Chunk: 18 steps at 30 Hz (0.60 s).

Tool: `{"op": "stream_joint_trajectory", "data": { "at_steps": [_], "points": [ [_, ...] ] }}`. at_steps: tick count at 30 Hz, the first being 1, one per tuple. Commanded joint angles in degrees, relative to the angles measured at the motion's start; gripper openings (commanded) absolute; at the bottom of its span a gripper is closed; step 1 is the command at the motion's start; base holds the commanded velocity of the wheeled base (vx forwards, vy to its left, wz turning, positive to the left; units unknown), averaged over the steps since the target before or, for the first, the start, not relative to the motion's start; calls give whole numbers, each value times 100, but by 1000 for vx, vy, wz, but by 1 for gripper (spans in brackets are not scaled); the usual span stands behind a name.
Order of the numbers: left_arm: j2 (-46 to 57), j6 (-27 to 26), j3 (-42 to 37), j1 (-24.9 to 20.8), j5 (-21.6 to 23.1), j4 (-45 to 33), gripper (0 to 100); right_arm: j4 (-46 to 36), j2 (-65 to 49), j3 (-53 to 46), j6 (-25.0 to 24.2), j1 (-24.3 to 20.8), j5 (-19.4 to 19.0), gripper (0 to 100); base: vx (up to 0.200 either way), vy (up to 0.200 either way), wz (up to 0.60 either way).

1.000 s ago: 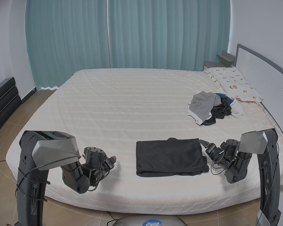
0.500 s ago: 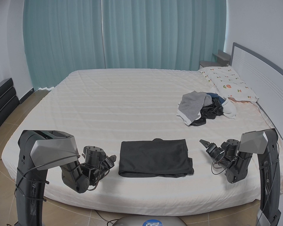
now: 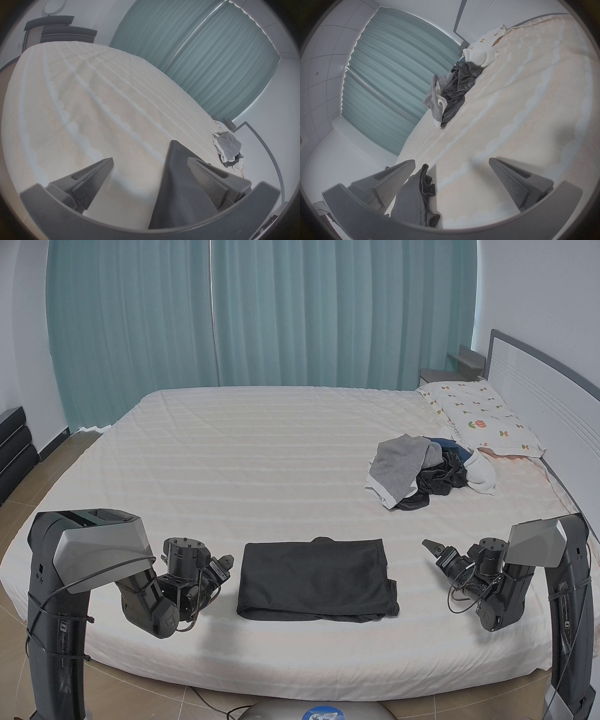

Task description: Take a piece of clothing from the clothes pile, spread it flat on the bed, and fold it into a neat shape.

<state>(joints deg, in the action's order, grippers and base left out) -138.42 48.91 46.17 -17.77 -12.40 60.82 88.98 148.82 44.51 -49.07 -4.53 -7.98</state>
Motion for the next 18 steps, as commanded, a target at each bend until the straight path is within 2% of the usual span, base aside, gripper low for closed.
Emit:
{"op": "stream_joint_trajectory", "data": {
  "at_steps": [1, 5, 8, 18],
  "points": [
    [0, -13, 191, 107, 53, -9, 100, 67, 33, -4, 2, -4, -1, 100, 0, 0, 0],
    [0, -303, 376, 46, 510, -202, 100, 67, 33, -21, 2, -4, 7, 100, 0, 0, 0],
    [-88, -294, 569, 2, 800, -228, 100, 67, 42, -21, 11, -4, 7, 100, 0, 0, 0],
    [-449, -452, 648, -112, 853, -228, 100, 67, 103, -4, 29, -47, 7, 100, 0, 0, 0]
  ]
}}
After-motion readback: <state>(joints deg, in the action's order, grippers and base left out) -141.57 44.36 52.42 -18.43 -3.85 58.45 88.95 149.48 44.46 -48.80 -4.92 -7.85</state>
